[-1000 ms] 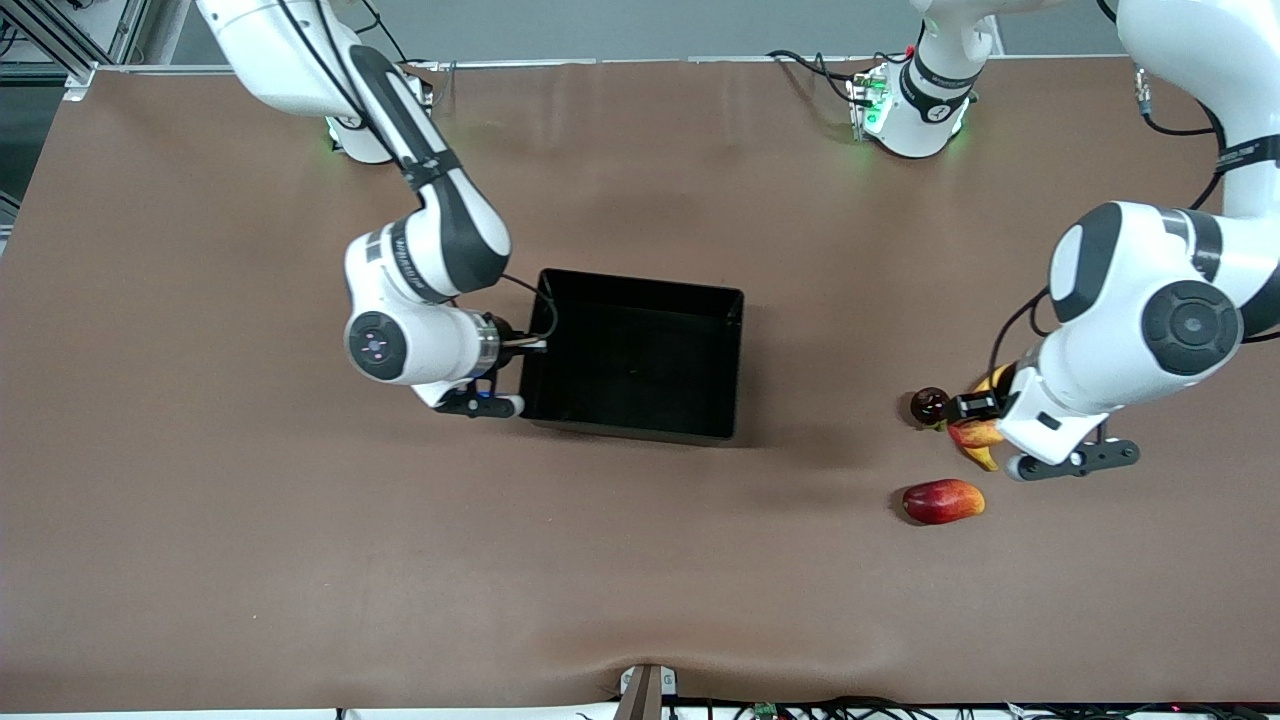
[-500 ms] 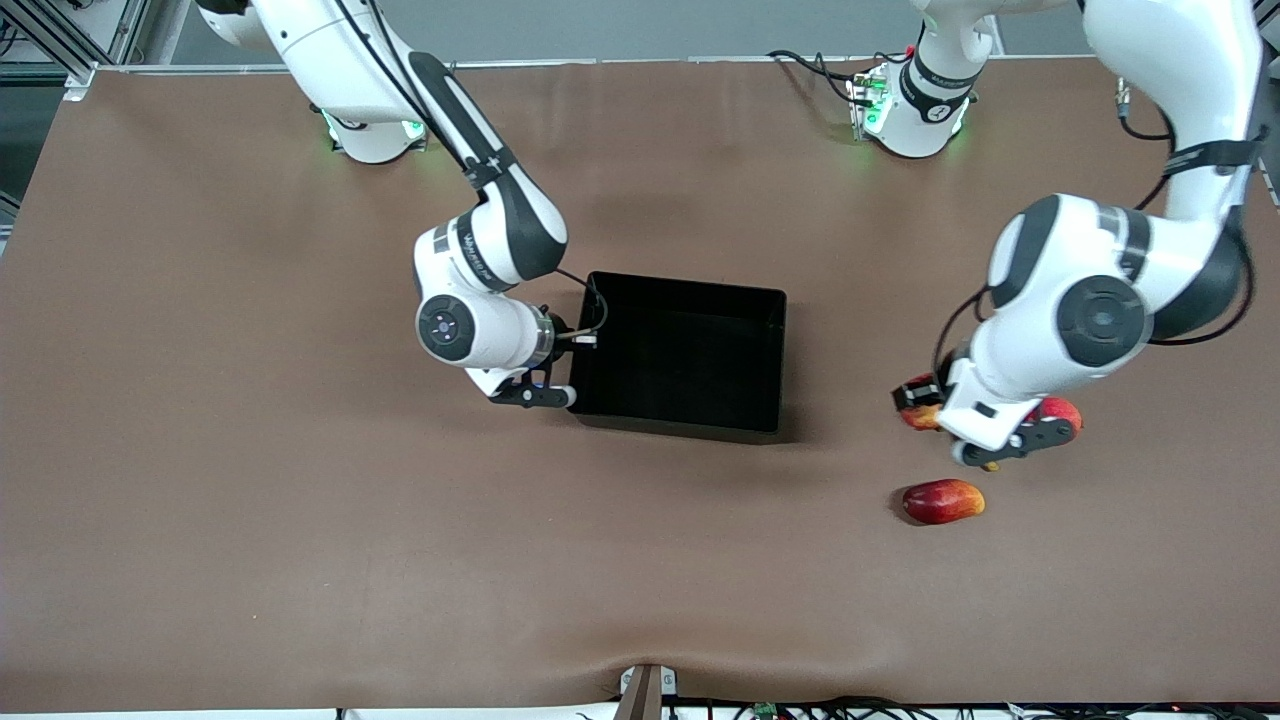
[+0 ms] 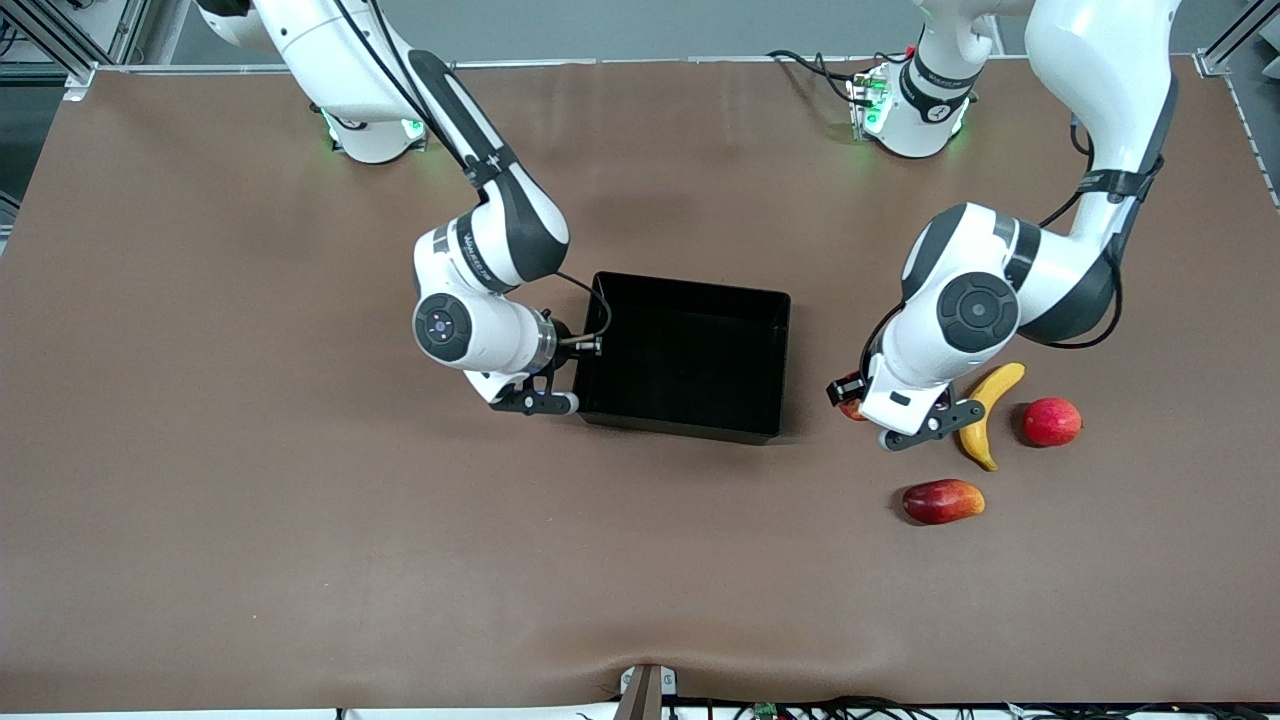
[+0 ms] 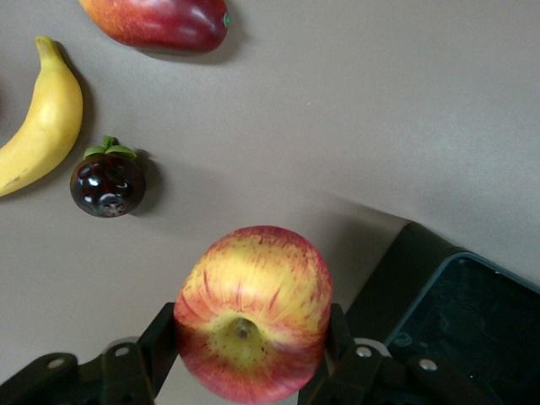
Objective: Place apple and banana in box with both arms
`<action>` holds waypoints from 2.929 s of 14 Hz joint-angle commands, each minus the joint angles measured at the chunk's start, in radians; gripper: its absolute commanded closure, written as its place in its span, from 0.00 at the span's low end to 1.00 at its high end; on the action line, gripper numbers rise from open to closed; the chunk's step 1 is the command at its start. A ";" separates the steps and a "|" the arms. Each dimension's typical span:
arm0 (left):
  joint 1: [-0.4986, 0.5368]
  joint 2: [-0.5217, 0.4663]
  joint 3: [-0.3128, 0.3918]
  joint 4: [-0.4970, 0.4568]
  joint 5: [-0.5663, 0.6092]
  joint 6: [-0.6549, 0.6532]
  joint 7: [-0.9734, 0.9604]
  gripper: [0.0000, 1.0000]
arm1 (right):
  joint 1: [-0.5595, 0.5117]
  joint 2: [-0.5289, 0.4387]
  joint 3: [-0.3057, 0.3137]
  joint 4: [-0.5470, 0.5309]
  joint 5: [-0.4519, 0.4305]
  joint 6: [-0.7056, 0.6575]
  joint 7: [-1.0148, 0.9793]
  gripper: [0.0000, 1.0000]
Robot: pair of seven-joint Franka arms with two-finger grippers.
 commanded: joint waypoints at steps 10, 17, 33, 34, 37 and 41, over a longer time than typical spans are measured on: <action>-0.053 0.013 -0.002 -0.016 0.016 0.048 -0.109 1.00 | -0.336 -0.095 -0.091 0.310 -0.282 -0.487 -0.067 0.00; -0.056 0.042 -0.003 -0.018 0.016 0.085 -0.111 1.00 | -0.578 -0.257 -0.097 0.313 -0.346 -0.640 -0.514 0.00; -0.067 0.044 -0.003 -0.072 0.016 0.131 -0.140 1.00 | -0.630 -0.671 -0.090 0.028 -0.527 -0.756 -0.548 0.00; -0.067 0.044 -0.003 -0.075 0.016 0.131 -0.140 1.00 | -0.616 -0.675 -0.082 0.029 -0.527 -0.742 -0.548 0.00; -0.066 0.039 -0.003 -0.078 0.016 0.131 -0.140 1.00 | -0.576 -0.664 -0.076 0.075 -0.539 -0.719 -0.547 0.00; -0.063 0.041 -0.003 -0.076 0.015 0.131 -0.140 1.00 | -0.555 -0.632 -0.076 0.137 -0.552 -0.717 -0.540 0.00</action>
